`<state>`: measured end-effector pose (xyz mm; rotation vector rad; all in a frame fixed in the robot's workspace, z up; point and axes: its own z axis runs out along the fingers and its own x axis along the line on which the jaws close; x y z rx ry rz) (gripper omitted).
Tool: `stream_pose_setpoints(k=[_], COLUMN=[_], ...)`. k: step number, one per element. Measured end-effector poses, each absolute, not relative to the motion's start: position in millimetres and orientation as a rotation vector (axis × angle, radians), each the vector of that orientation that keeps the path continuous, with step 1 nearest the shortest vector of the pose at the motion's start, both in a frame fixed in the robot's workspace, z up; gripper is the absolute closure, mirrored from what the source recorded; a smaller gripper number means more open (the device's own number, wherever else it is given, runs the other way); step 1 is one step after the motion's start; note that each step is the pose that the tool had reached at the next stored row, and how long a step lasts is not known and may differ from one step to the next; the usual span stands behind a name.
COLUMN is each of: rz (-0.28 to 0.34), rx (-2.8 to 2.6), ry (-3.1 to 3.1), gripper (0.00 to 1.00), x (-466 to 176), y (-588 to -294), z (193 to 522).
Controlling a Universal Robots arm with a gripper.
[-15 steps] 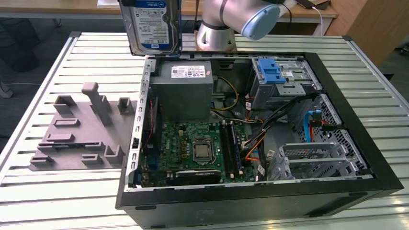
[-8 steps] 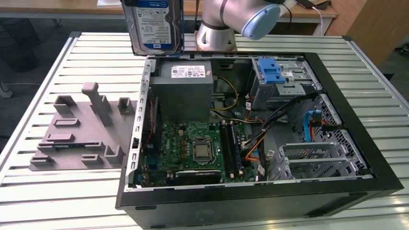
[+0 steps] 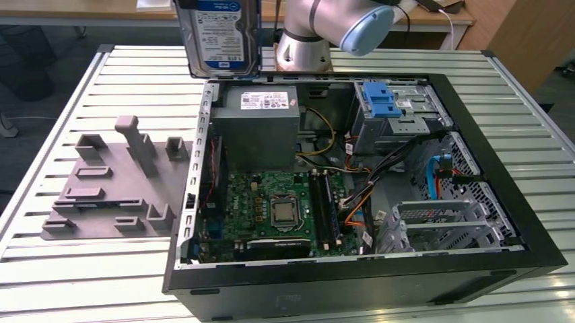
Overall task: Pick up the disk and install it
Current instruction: 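Pick up the disk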
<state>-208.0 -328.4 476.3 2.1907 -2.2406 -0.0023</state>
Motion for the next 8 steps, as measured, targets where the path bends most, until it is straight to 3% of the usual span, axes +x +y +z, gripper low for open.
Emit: stream_pose_setpoints(k=[8], rz=[-0.002], rx=[2.191], ry=[-2.240], gripper=[0.64], x=[-203.4], y=[-328.4], z=[476.3])
